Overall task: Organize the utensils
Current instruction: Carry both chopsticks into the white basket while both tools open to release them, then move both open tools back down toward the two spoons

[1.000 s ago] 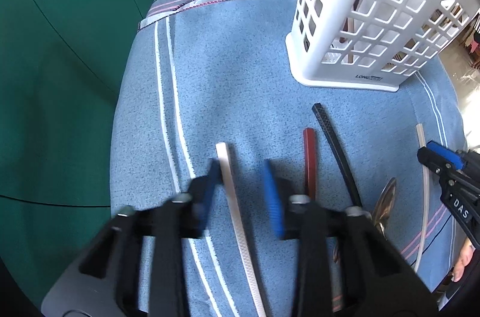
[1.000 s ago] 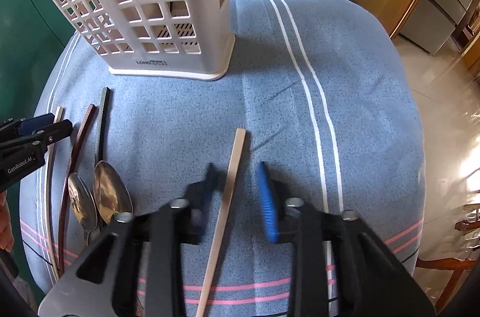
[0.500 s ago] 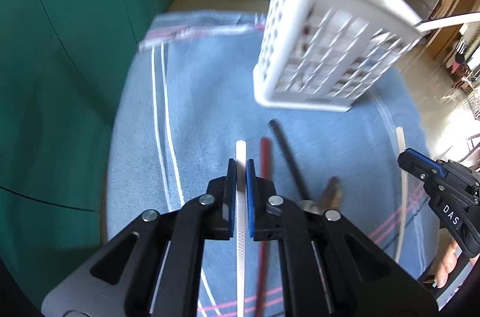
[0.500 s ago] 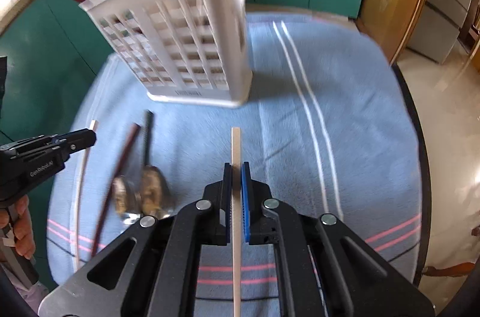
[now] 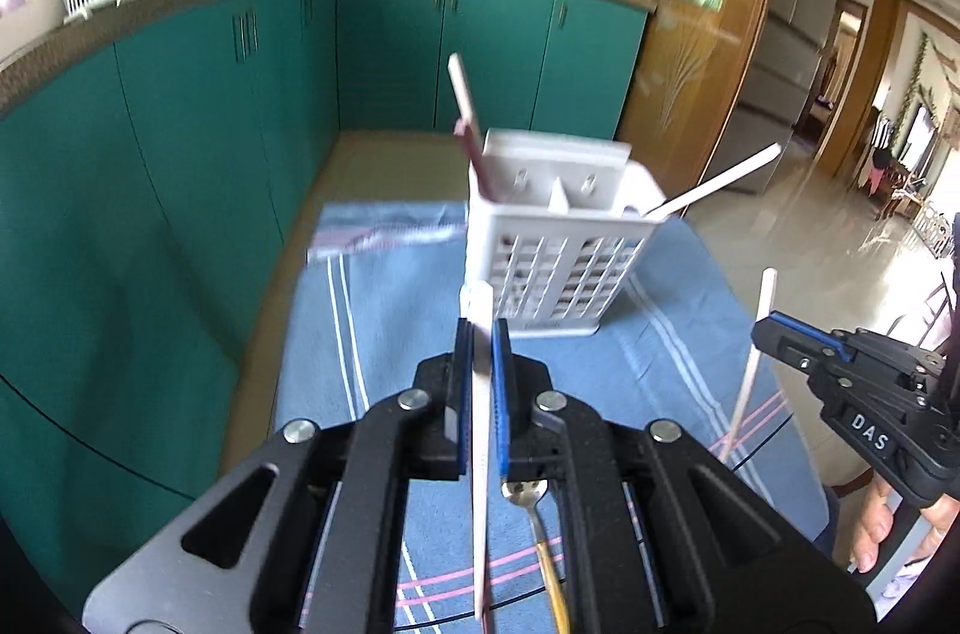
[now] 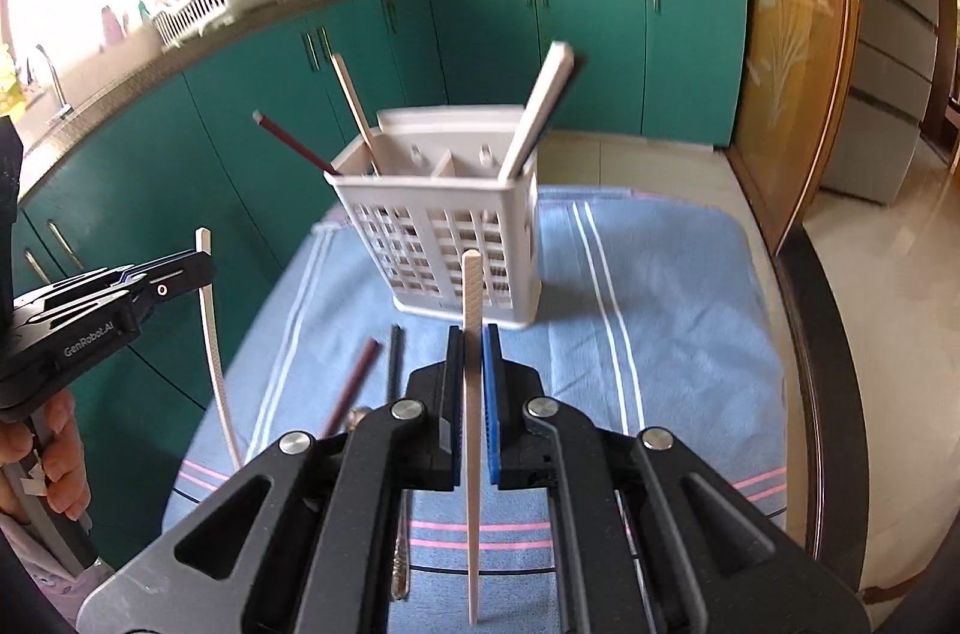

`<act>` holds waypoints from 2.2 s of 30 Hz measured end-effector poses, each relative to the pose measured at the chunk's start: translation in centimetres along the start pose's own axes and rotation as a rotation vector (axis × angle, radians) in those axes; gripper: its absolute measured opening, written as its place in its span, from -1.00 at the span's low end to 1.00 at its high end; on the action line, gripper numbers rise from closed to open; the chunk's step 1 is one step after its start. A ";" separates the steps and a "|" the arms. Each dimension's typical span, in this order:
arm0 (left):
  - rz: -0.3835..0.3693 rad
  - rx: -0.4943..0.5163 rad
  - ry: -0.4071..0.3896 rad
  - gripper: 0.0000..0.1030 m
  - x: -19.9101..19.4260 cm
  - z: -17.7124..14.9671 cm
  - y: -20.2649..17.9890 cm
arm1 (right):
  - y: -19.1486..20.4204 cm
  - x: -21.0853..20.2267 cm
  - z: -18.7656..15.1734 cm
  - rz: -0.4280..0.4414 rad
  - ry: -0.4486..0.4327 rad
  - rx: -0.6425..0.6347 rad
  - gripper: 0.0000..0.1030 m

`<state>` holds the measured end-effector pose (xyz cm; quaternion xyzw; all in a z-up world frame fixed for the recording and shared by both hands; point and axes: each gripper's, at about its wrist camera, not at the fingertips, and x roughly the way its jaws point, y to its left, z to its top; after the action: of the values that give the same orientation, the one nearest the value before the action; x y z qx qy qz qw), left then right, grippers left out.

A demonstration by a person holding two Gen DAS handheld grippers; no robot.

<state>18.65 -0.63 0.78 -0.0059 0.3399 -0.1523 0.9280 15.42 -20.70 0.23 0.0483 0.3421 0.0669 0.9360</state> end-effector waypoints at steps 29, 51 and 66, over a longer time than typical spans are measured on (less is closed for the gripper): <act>-0.061 -0.101 -0.479 -0.88 -7.7 15.0 -0.6 | -0.3 -7.4 14.9 0.077 -0.360 0.035 -0.87; 0.101 -0.163 -0.364 -0.24 1.8 9.0 1.9 | -0.9 0.9 10.6 -0.064 -0.304 0.070 -0.36; 0.235 -0.192 -0.098 0.12 -1.3 -4.1 6.8 | -0.7 -3.1 -1.6 0.093 -0.093 -0.005 -0.28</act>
<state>17.02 6.61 -2.33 -0.0622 0.3058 -0.0090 0.9500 12.08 -21.82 0.83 0.0649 0.2955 0.1089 0.9469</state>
